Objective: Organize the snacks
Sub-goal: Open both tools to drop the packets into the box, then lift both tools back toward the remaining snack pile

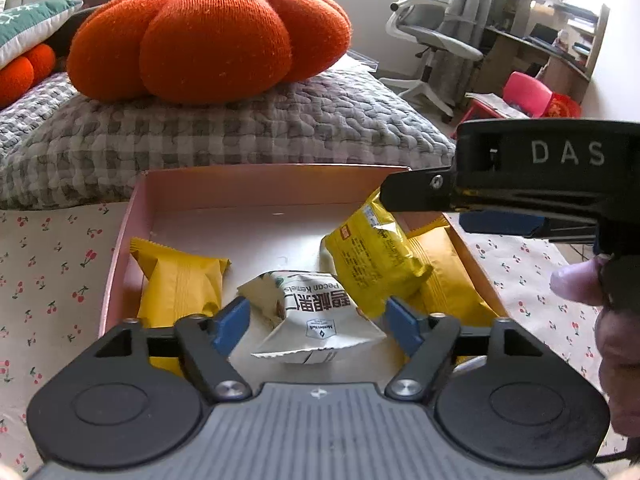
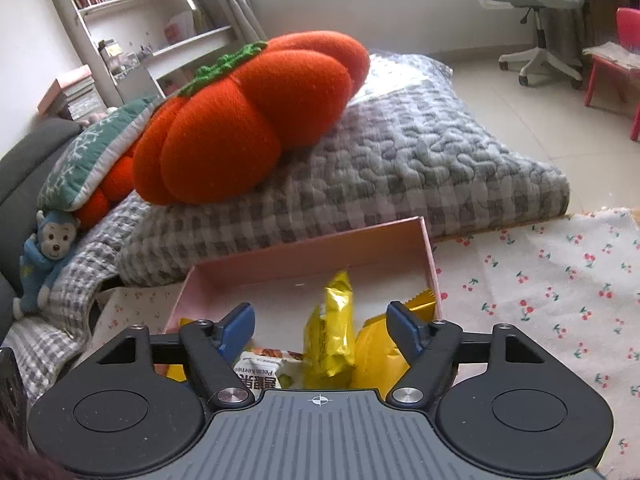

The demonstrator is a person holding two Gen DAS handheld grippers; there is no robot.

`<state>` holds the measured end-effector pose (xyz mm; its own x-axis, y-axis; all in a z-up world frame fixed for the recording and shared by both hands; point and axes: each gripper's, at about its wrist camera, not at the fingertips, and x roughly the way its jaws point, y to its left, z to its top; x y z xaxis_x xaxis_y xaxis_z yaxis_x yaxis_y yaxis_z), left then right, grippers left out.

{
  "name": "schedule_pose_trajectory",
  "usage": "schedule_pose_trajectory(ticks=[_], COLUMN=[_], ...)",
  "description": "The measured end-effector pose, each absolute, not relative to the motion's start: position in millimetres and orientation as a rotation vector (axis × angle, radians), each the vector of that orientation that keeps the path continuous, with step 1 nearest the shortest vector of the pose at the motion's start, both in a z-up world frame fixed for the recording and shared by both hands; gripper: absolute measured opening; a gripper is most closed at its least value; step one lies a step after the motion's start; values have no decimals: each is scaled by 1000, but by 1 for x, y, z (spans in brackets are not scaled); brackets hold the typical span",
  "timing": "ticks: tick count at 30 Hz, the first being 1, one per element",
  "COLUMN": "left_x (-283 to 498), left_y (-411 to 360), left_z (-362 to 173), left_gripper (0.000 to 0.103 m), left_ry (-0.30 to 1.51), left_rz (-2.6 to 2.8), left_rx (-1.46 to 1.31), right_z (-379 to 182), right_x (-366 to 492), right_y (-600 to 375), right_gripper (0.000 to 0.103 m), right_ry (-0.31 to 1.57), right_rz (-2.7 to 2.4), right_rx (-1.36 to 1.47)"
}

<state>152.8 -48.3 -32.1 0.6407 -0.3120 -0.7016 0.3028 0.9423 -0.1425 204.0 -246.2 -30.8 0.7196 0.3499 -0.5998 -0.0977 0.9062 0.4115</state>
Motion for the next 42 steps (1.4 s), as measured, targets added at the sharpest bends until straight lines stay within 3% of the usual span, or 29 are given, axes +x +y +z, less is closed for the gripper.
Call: schedule_pose_trajectory(ticks=[22,42], left_x=[106,54], left_y=[-34,16], left_z=[7,-2], left_gripper=[101,102], left_ry=[798,811], left_rz=[-315,-291], left_rx=[91,74], right_z=[6,-7], right_x=[150,72], right_y=[-258,-271], right_gripper=[84,90], right_ry=[762,874], right_rz=[201,201], right_rx=[279,142])
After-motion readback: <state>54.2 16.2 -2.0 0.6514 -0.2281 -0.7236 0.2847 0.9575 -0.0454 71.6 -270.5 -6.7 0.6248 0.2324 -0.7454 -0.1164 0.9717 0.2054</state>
